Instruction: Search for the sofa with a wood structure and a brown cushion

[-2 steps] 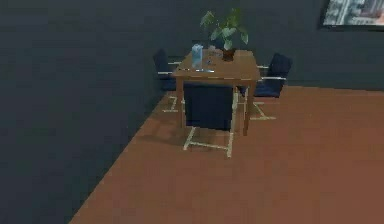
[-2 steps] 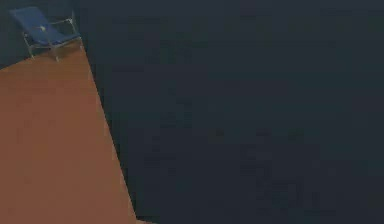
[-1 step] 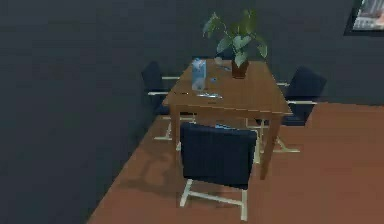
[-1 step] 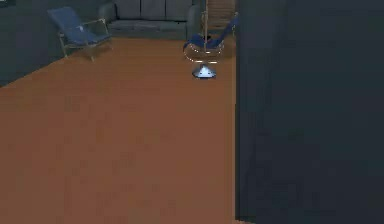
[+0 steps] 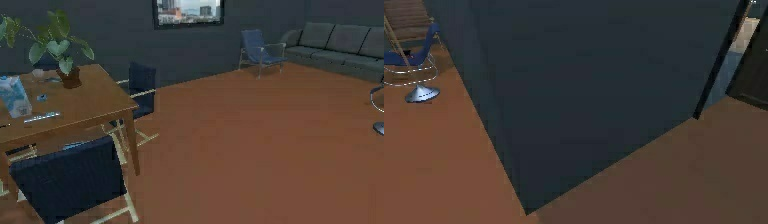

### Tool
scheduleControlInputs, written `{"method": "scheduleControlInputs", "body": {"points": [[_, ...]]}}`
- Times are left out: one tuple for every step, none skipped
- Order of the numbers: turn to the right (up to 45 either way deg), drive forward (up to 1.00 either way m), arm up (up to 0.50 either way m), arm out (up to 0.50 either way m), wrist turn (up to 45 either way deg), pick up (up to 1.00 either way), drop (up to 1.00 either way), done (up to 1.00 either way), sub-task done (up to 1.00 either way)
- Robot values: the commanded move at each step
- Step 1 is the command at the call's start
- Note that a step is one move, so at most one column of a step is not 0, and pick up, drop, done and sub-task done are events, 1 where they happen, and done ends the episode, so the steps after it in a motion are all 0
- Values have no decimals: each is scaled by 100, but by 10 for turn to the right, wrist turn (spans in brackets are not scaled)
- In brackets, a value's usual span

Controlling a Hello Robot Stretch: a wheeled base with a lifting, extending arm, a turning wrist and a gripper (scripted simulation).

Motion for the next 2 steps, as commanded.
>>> {"method": "scheduleControlInputs", "body": {"points": [[150,0,0,0,0,0,0,0,0],[0,75,0,0,0,0,0,0,0]]}}
